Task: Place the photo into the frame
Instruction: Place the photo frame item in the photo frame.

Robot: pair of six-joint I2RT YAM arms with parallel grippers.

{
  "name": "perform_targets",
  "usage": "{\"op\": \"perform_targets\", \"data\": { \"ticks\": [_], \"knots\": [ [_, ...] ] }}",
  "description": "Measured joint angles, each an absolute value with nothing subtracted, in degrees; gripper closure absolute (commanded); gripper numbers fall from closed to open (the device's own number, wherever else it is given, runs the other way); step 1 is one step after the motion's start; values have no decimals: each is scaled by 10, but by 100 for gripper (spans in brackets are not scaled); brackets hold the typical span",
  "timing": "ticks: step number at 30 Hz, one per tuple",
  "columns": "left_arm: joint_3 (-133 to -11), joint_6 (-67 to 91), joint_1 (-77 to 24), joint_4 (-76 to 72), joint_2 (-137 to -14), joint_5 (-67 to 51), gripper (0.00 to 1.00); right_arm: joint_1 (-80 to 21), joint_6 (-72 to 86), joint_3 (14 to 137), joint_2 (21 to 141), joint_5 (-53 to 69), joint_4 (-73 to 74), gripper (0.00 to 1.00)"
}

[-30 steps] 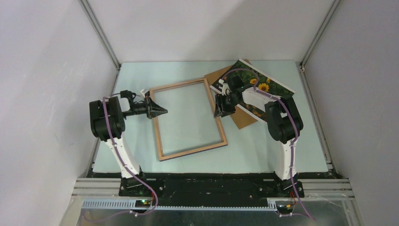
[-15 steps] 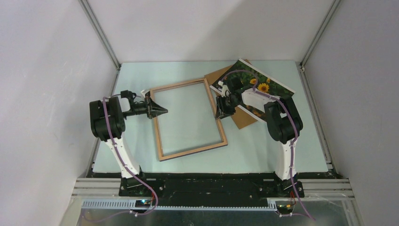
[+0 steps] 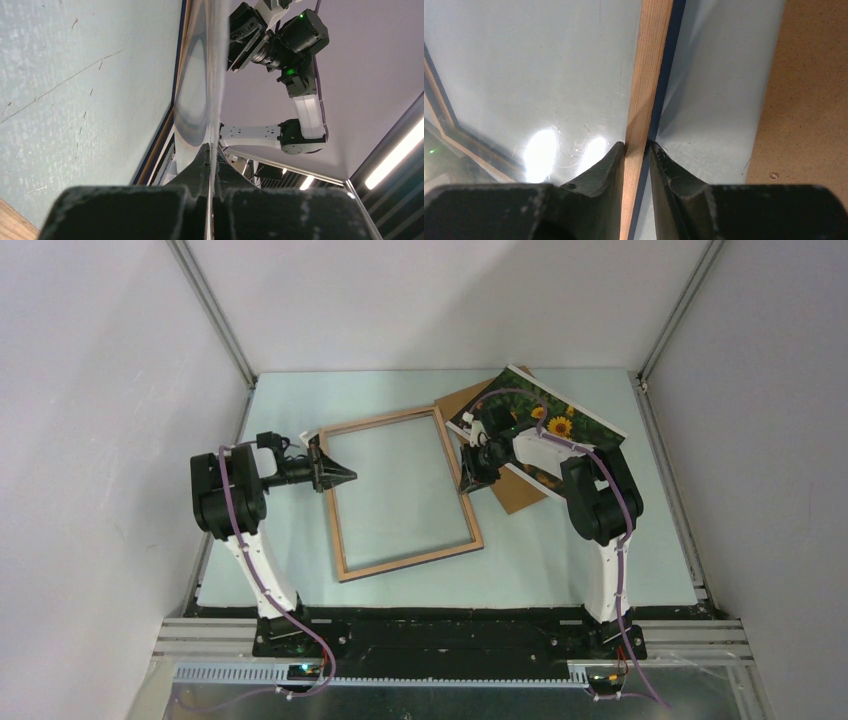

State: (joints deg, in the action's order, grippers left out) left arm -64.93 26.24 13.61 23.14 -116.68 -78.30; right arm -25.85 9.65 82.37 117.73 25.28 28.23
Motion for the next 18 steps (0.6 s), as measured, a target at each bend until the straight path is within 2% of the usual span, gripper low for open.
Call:
{"op": "perform_targets", "data": {
  "ticks": [18],
  "knots": [
    [-663,286,133,232,-1167,-783,100,-260,94,824,1177,251,283,74]
  ]
}}
